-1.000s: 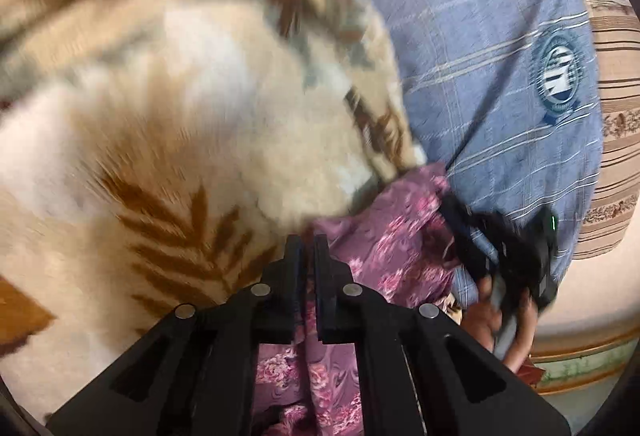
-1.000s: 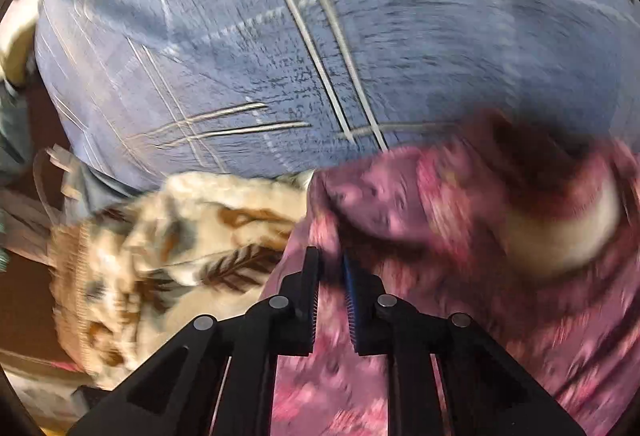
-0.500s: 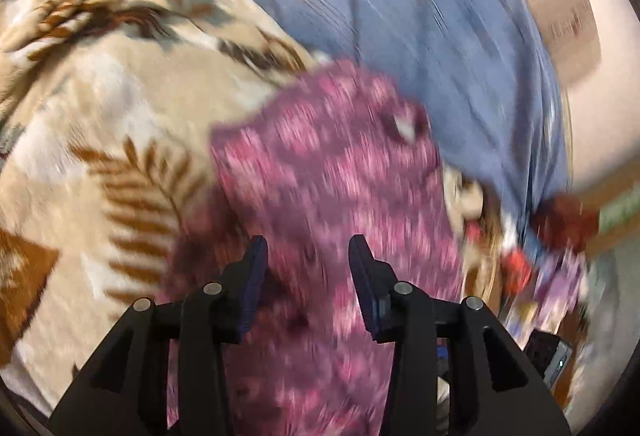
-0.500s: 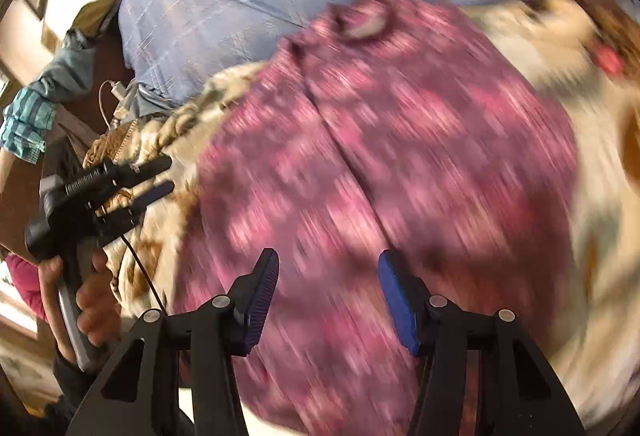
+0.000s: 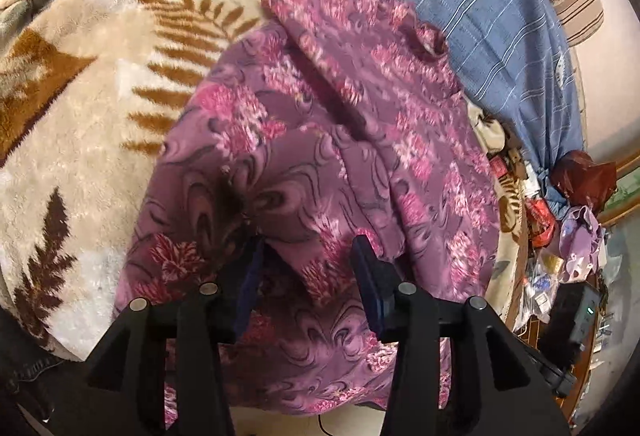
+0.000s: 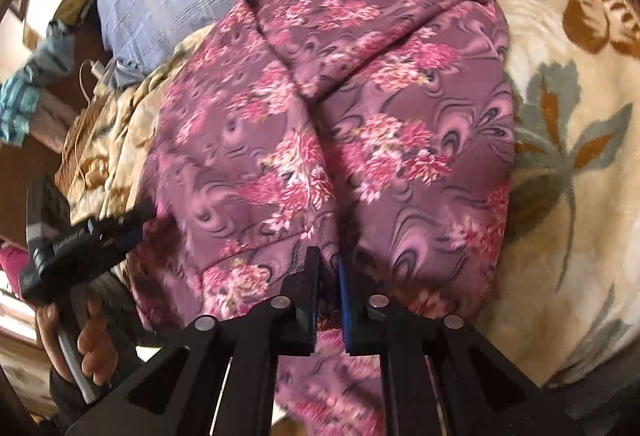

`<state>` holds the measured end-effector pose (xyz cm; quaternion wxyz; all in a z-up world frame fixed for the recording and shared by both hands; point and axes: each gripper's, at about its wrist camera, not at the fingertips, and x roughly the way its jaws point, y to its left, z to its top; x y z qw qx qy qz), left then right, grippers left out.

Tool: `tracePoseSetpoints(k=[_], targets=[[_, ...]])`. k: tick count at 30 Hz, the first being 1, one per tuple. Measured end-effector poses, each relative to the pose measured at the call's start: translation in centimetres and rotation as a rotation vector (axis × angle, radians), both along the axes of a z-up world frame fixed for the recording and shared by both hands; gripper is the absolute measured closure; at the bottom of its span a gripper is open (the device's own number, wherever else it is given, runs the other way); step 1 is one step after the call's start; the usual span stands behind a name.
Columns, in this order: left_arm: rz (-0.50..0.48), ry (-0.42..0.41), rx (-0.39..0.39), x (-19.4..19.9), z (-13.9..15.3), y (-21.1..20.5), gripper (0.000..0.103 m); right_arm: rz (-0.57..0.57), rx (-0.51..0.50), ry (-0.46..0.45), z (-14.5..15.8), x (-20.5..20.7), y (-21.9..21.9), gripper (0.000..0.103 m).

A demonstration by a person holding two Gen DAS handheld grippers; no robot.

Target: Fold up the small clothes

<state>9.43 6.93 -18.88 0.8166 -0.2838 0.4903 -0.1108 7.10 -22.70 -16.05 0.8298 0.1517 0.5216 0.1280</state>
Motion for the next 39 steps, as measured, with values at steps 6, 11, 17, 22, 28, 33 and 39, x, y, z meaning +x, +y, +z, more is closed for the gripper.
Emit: tracePoseSetpoints(k=[6,11,17,22,28,33,39], targets=[[0.012,0.001,0.006,-0.2,-0.9,0.5,0.06,-0.023,-0.049,0.075,-1.9,-0.4,-1.0,0.094],[0.027,-0.027,0.019,-0.4,-0.1,0.8,0.06,-0.028,0.008,0.002,-0.7,-0.6,-0.5,0.074],[0.084,-0.063,0.096,1.4,2.2,2.6,0.057,-0.002,0.066,-0.108,2.4,-1.1,0.6,0.063],[-0.032,-0.011,0.197,4.7,0.8,0.4,0.07,0.072,0.14,-0.08,2.0,1.1,4.0,0.061],[-0.095,-0.048,0.174,2.3,1.9,0.8,0.1,0.069,0.062,-0.016,-1.1,1.5,5.3,0.061],[-0.096,-0.004,0.151,1.5,1.1,1.4,0.1,0.042,0.118,0.028,-3.1,2.0,4.1,0.063],[-0.086,-0.051,0.311,0.9,1.2,0.1,0.091,0.014,0.155,0.008,-1.8,1.6,2.5,0.062]])
